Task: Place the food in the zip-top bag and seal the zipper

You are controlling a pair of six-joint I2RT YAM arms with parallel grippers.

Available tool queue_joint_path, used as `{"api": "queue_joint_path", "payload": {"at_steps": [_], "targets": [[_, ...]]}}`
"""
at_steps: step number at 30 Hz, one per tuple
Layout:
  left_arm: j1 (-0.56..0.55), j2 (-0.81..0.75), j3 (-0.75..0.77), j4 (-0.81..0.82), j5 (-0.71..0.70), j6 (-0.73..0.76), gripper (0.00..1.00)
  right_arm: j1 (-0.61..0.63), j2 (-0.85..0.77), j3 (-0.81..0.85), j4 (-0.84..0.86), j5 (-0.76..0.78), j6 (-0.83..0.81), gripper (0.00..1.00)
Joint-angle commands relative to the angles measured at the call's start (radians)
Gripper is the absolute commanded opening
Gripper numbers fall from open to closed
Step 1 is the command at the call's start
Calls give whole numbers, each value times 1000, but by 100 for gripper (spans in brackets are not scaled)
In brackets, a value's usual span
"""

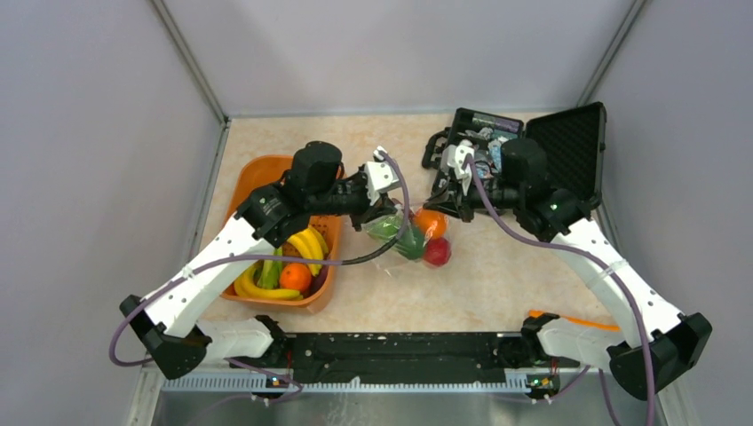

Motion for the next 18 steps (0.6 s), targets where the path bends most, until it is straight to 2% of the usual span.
{"api": "queue_joint_path", "payload": {"at_steps": [1, 18], "targets": [[18, -73, -55, -13, -90, -9, 0, -2, -51, -11, 73, 67, 39, 0], [89, -195, -162, -133, -227, 12, 0, -2, -68, -36, 101, 141, 62, 0]]}}
